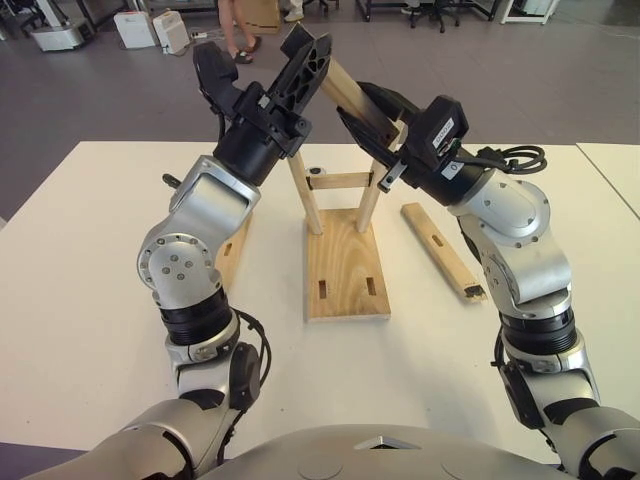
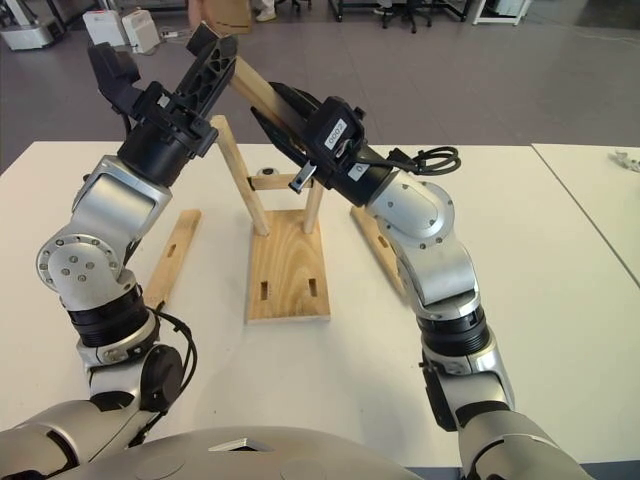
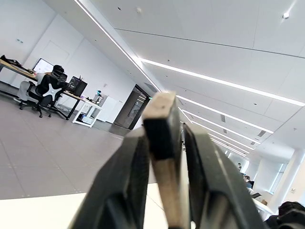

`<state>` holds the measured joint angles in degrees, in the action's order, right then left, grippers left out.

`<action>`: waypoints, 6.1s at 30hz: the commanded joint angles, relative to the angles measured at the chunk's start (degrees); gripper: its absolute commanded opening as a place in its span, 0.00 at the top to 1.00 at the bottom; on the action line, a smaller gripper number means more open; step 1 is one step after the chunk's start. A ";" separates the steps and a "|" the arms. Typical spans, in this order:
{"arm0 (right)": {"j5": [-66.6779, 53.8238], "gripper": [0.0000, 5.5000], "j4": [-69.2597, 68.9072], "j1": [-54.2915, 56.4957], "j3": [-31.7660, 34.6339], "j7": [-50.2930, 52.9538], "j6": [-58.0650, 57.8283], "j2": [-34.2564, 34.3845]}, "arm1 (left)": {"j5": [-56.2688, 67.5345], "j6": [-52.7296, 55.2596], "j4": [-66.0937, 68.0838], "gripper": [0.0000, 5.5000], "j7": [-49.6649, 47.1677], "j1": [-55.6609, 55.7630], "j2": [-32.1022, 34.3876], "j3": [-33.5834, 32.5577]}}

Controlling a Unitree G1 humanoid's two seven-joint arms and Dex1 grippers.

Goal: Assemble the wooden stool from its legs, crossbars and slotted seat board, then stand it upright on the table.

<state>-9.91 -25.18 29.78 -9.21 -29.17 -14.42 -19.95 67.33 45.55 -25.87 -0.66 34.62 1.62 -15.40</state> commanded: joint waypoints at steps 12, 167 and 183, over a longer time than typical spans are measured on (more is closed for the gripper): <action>-0.87 0.50 -0.52 -10.77 1.60 -4.13 -2.47 -5.21 | 3.09 -1.74 -3.60 0.93 -5.76 -9.68 11.16 -4.01; -41.96 0.81 -6.93 -33.60 24.85 40.76 -16.58 6.97 | -52.42 -21.98 4.33 0.04 29.48 -41.68 26.56 17.58; -21.56 0.80 -4.62 -37.26 11.49 31.60 -15.22 -0.41 | -52.93 -20.02 2.72 0.04 28.34 -40.28 25.34 18.11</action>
<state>-36.83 -34.62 -0.99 3.74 0.18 -23.30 -19.24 15.09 24.66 -22.22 28.23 -6.22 27.07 2.63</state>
